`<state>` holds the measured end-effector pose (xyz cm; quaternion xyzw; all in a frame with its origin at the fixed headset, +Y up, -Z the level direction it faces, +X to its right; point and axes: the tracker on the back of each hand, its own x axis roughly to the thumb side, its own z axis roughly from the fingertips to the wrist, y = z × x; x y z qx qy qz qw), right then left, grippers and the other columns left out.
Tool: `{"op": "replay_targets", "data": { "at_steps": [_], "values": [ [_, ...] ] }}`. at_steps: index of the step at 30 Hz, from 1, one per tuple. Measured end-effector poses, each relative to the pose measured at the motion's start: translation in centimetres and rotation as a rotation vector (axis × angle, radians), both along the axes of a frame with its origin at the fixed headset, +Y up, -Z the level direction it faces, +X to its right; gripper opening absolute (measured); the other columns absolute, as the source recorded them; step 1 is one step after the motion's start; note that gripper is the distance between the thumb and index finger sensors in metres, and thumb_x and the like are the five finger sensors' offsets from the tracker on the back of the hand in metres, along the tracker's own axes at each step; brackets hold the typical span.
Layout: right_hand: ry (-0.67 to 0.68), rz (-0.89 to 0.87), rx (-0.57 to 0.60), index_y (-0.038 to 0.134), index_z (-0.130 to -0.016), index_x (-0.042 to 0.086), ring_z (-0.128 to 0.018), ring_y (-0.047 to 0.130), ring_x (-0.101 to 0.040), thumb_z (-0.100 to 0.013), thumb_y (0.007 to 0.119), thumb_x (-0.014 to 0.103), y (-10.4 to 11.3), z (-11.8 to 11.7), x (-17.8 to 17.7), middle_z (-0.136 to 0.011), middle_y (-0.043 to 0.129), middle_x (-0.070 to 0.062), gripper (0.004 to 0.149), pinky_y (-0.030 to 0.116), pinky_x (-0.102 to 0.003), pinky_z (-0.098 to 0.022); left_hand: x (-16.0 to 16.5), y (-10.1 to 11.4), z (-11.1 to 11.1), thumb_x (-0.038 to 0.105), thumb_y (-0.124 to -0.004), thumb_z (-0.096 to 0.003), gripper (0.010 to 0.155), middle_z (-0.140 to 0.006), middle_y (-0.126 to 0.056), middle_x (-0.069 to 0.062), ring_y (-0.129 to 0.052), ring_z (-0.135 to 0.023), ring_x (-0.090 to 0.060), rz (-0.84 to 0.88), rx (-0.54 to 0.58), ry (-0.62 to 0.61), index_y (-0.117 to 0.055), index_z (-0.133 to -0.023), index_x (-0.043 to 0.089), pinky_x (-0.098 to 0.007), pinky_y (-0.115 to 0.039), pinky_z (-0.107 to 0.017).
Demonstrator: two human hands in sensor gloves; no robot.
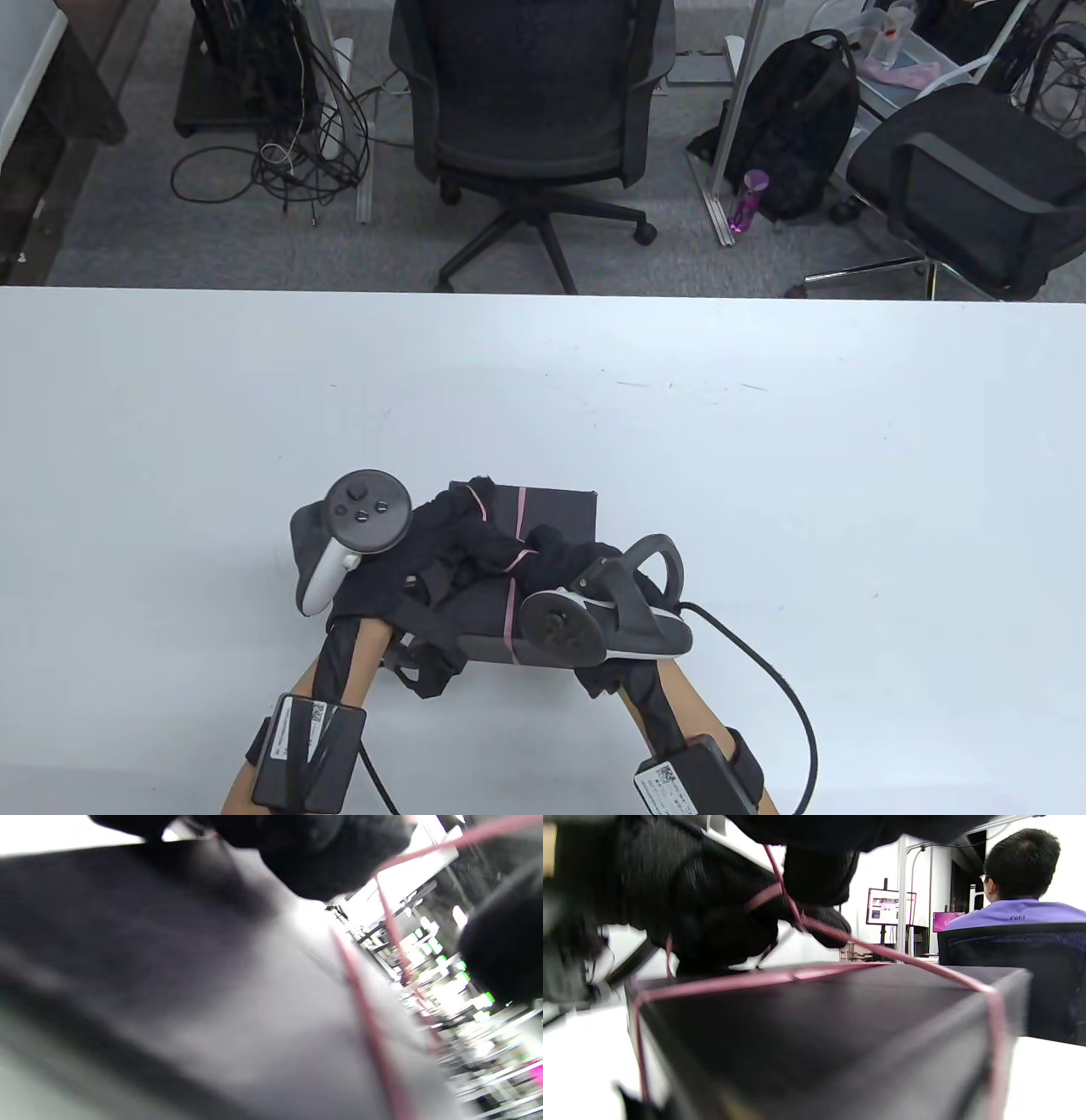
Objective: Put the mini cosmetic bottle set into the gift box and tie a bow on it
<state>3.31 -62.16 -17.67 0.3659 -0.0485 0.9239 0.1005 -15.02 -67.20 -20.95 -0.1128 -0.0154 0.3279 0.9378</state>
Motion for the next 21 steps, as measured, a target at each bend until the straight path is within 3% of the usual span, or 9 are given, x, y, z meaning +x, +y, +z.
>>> {"op": "replay_targets", "data": {
  "at_steps": [1,3,8,13,16,21],
  "values": [
    [-0.026,-0.045,-0.011,0.022,-0.107,0.038,-0.018,0.084,-0.008,-0.060,0.057,0.019,0.2,-0.3,-0.1,-0.075,0.085,-0.009,0.061,0.082,-0.026,-0.013,0.3,-0.3,0.3,0.053,-0.069,-0.0577,0.052,-0.037,-0.094,0.018,-0.088,-0.009,-0.004,-0.059,0.029,-0.021,-0.066,-0.105,0.032,-0.029,-0.090,-0.021],
    [-0.085,-0.075,-0.017,0.025,-0.108,0.037,-0.018,0.085,-0.007,-0.060,0.058,0.021,0.4,-0.8,-0.2,-0.074,0.087,-0.008,0.060,0.082,-0.025,-0.012,0.5,-0.3,0.8,0.052,-0.073,-0.0563,0.052,-0.035,-0.095,0.017,-0.087,-0.009,-0.005,-0.017,0.101,0.012,-0.065,-0.104,0.033,-0.030,-0.089,-0.020],
    [-0.258,-0.102,-0.043,0.045,-0.112,0.019,-0.014,0.085,-0.004,-0.055,0.074,0.039,0.4,-2.6,-0.7,-0.051,0.091,0.001,0.067,0.083,-0.022,-0.009,0.6,-0.3,1.7,0.052,-0.078,-0.0536,0.056,-0.035,-0.095,0.016,-0.087,-0.010,-0.005,-0.045,0.209,0.008,-0.059,-0.104,0.035,-0.030,-0.089,-0.020],
    [-0.263,-0.044,-0.082,0.064,-0.106,0.000,-0.014,0.083,-0.002,-0.052,0.076,0.045,0.1,-3.2,-1.2,-0.049,0.090,0.004,0.072,0.082,-0.021,-0.008,0.9,-0.3,2.3,0.050,-0.078,-0.0534,0.057,-0.035,-0.095,0.016,-0.087,-0.010,-0.006,-0.084,0.287,0.010,-0.056,-0.104,0.034,-0.030,-0.089,-0.021],
    [-0.264,-0.027,-0.082,0.073,-0.097,0.000,-0.015,0.084,-0.002,-0.052,0.077,0.048,0.1,-3.2,-1.5,-0.050,0.090,0.002,0.066,0.082,-0.021,-0.009,1.3,-0.3,2.7,0.048,-0.078,-0.0542,0.057,-0.035,-0.095,0.015,-0.087,-0.010,-0.006,-0.127,0.333,0.005,-0.055,-0.104,0.033,-0.031,-0.089,-0.021],
    [-0.243,-0.044,-0.121,0.089,-0.075,0.014,-0.017,0.086,-0.005,-0.057,0.078,0.045,-0.1,-3.4,-1.6,-0.048,0.093,0.000,0.037,0.083,-0.023,-0.011,1.7,-0.3,3.2,0.050,-0.079,-0.0533,0.060,-0.035,-0.094,0.016,-0.086,-0.010,-0.005,-0.172,0.391,0.003,-0.052,-0.104,0.034,-0.030,-0.089,-0.022]
  ]
}}
